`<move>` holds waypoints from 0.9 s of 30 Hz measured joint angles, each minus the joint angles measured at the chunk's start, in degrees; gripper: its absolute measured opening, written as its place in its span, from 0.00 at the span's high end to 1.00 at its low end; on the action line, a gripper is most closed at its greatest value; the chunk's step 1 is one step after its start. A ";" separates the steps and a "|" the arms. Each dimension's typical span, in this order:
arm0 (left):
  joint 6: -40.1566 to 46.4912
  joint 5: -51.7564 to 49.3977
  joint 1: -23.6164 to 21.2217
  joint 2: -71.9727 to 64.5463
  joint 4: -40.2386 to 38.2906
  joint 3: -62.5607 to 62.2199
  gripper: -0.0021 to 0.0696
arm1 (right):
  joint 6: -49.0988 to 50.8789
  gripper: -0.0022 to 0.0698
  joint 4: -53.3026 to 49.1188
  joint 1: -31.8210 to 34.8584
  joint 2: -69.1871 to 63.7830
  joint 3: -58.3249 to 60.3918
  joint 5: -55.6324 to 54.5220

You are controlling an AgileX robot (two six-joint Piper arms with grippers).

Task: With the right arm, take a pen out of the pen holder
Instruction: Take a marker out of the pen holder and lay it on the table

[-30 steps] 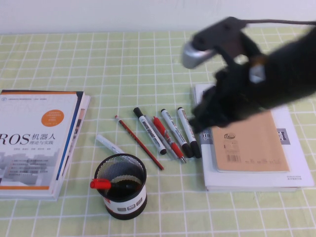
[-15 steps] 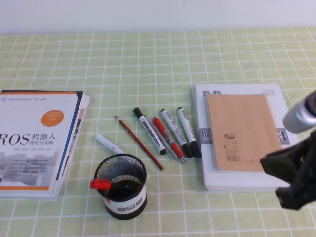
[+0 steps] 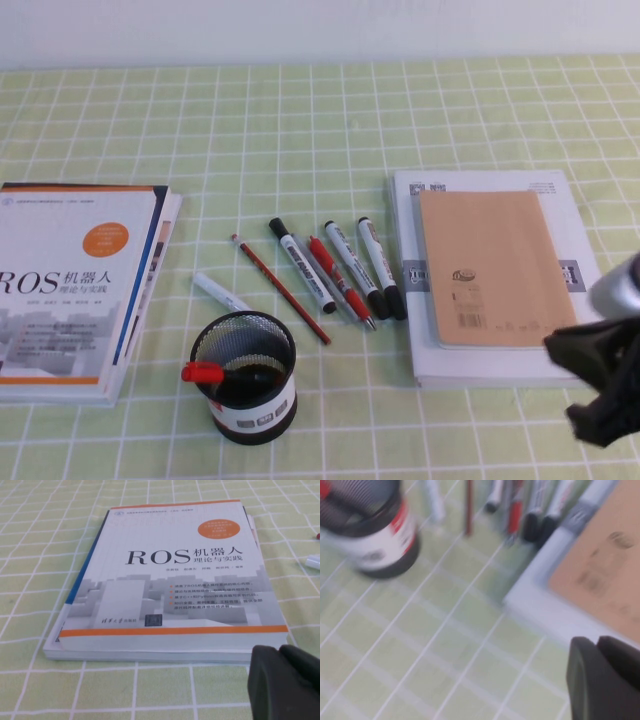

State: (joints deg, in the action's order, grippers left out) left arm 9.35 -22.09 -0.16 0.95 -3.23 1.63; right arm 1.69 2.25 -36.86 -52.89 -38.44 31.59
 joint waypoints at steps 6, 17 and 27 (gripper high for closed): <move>0.00 0.00 0.00 0.00 0.00 0.00 0.98 | 0.00 0.99 0.87 10.02 6.67 11.86 -16.62; 0.00 0.00 0.00 0.00 0.00 0.00 0.98 | 0.00 0.99 1.77 27.23 25.44 29.98 -25.30; 0.00 0.00 0.00 0.00 0.00 0.00 0.98 | 0.10 0.99 3.38 33.18 43.65 39.61 -25.63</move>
State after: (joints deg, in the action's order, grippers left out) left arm 9.35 -22.09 -0.16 0.95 -3.23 1.63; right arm 1.80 5.63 -3.68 -9.24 1.17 5.96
